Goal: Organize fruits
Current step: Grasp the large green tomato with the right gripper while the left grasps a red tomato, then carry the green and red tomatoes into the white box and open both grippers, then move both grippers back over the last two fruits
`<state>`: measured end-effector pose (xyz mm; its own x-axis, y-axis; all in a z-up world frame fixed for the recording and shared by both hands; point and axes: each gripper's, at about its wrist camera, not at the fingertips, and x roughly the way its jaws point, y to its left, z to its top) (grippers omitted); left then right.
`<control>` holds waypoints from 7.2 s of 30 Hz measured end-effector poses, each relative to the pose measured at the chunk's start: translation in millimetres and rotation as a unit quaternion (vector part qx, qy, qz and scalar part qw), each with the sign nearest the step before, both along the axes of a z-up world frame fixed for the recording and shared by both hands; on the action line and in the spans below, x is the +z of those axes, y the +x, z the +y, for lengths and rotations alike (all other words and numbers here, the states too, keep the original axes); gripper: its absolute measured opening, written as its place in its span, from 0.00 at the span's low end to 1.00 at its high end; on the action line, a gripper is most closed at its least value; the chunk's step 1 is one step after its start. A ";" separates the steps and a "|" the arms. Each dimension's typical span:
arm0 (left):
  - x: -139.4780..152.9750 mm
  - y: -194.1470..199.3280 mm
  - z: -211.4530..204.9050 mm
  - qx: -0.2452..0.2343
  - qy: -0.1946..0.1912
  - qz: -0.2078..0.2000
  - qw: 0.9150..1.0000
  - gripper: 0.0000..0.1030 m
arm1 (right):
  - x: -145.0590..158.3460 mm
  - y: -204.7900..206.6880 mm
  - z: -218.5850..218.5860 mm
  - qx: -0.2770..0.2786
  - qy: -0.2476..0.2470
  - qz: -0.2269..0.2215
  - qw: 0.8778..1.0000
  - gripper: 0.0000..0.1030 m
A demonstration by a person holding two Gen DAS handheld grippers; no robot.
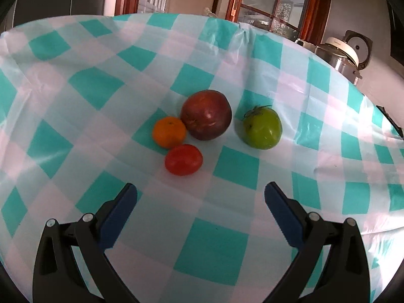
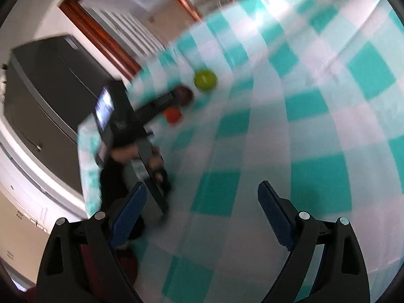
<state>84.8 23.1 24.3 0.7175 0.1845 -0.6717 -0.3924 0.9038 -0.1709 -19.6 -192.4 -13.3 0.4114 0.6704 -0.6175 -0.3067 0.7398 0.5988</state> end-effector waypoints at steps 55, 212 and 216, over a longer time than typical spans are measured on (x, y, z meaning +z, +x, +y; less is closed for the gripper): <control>-22.0 64.5 26.4 0.018 0.004 0.087 0.996 0.81 | -8.0 217.9 45.9 -0.091 -0.035 -0.061 0.993 0.58; 51.2 -404.6 96.4 0.165 0.062 -0.096 0.980 0.98 | 72.6 -116.3 93.3 0.077 -0.058 -0.269 0.958 0.84; 50.1 -293.7 68.5 0.087 0.003 -0.055 0.995 0.98 | 44.6 -59.3 38.9 -0.037 -0.046 -0.179 0.982 0.84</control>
<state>-208.8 91.5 74.4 0.7429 0.3169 -0.5896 -0.5229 0.8246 -0.2157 -78.9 -153.6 31.2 0.6584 0.5782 -0.4819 -0.4282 0.8143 0.3919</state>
